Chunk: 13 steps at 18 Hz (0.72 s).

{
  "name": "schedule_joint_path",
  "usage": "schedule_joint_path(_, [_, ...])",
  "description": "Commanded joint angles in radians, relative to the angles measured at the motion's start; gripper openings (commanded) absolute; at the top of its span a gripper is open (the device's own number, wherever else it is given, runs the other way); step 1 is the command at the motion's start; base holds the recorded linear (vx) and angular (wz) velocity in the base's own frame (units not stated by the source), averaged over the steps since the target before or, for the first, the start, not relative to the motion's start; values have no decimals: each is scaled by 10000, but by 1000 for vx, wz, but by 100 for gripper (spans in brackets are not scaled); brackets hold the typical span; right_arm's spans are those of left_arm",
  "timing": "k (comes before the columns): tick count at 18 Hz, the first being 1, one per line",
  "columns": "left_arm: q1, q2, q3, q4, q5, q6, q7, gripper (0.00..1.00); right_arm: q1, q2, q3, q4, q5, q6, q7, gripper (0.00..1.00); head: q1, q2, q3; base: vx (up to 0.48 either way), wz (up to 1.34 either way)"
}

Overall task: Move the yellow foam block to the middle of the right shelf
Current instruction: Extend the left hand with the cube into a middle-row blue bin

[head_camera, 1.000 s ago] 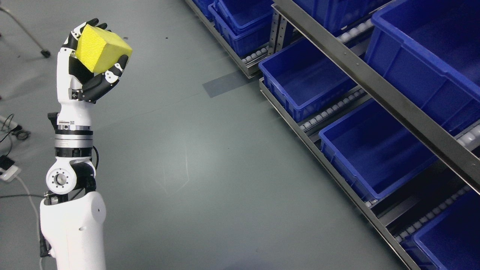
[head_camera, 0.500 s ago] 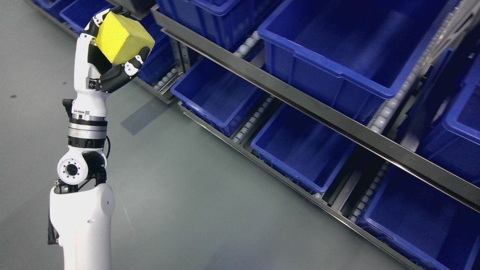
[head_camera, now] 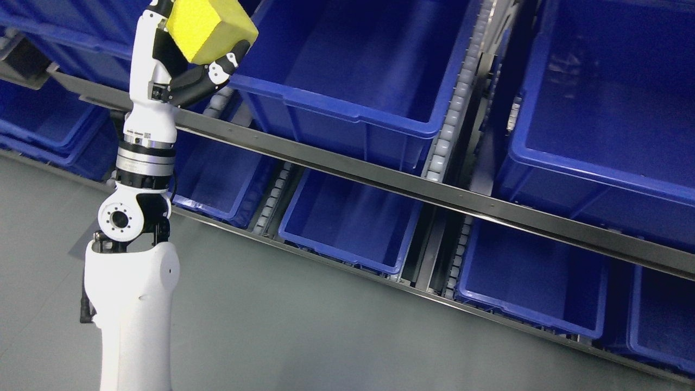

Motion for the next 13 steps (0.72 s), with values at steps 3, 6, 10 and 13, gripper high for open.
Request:
schedule_joint_path(3, [-1462,174,-946,-43,0,198,36,47,-18,-175,0,-175,0,-2,5,100,0,1,0,88,-561])
schedule_joint_path(6, [-2015,174,-977,-43,0,1284,128,47,-33,-175,0,-175,0,-2,5,100,0,1,0,84,-487])
schedule_joint_path(10, [-2812,174,-809,-150,-274,5307,326,48,-33,-175,0,-175,-15,-2,5,100,0,1,0,61,-328])
schedule_joint_path(13, [-3106,174,-868,2,-796,7816,1398,58,-33,-175,0,-175,-15,-2,5,100,0,3,0,37,-175])
